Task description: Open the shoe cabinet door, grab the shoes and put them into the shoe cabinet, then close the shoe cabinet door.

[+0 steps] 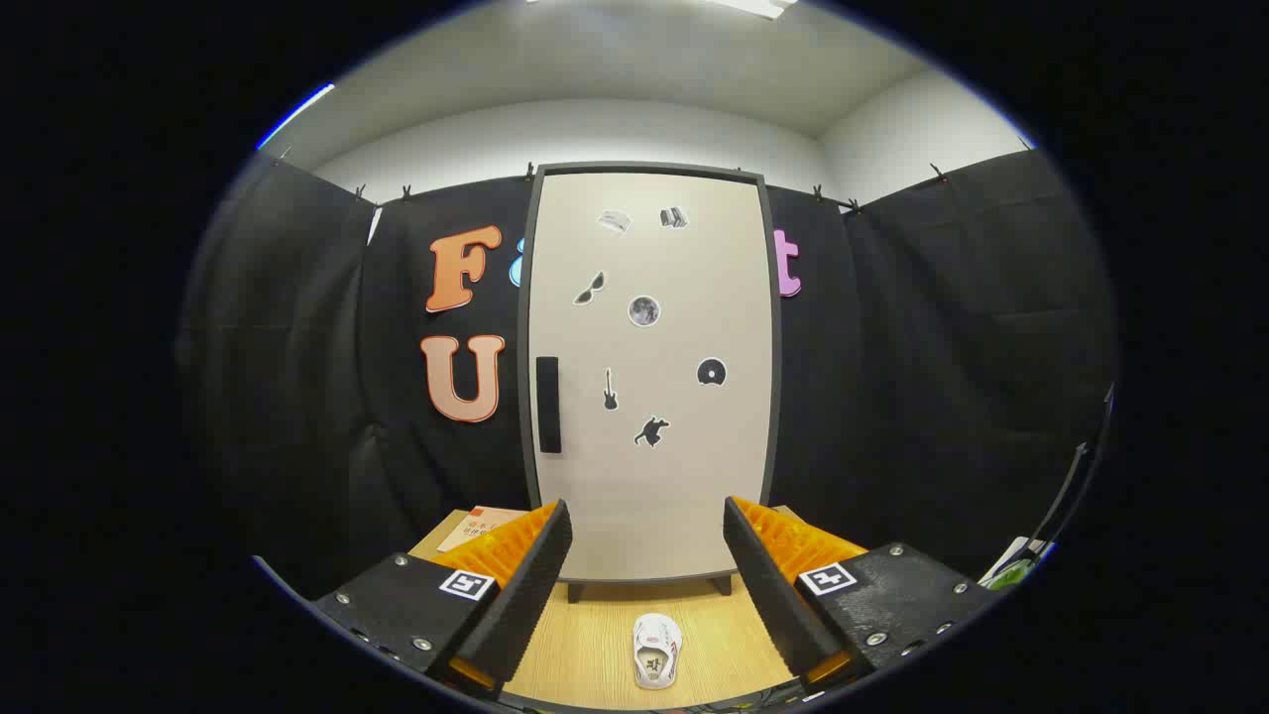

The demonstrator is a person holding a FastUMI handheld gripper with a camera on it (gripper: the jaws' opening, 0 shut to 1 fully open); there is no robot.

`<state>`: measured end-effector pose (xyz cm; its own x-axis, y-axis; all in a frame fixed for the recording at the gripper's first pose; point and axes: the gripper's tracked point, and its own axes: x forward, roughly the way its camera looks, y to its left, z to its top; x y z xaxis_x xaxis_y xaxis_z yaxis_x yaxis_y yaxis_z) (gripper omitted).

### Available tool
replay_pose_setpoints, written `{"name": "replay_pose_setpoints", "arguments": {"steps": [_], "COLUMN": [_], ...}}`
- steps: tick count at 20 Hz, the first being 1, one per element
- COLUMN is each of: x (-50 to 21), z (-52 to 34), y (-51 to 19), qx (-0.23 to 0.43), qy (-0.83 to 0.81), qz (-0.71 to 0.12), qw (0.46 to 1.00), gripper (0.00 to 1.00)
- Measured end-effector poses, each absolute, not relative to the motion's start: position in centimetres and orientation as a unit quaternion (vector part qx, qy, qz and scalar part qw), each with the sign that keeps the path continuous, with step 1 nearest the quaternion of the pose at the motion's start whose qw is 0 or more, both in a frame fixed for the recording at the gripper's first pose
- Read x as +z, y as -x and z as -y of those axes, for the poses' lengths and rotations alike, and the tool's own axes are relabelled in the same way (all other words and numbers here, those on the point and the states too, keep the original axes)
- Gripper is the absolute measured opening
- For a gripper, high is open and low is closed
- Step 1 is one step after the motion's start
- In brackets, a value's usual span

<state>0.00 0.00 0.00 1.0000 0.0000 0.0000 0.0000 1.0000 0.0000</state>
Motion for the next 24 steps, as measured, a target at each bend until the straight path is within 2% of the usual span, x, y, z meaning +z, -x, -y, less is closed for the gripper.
{"name": "replay_pose_setpoints", "arguments": {"steps": [24], "x": [0.2], "z": [-2.2], "y": [-1.5], "qx": [0.011], "qy": [-0.007], "qz": [-0.002], "qw": [1.0], "gripper": [0.96]}}
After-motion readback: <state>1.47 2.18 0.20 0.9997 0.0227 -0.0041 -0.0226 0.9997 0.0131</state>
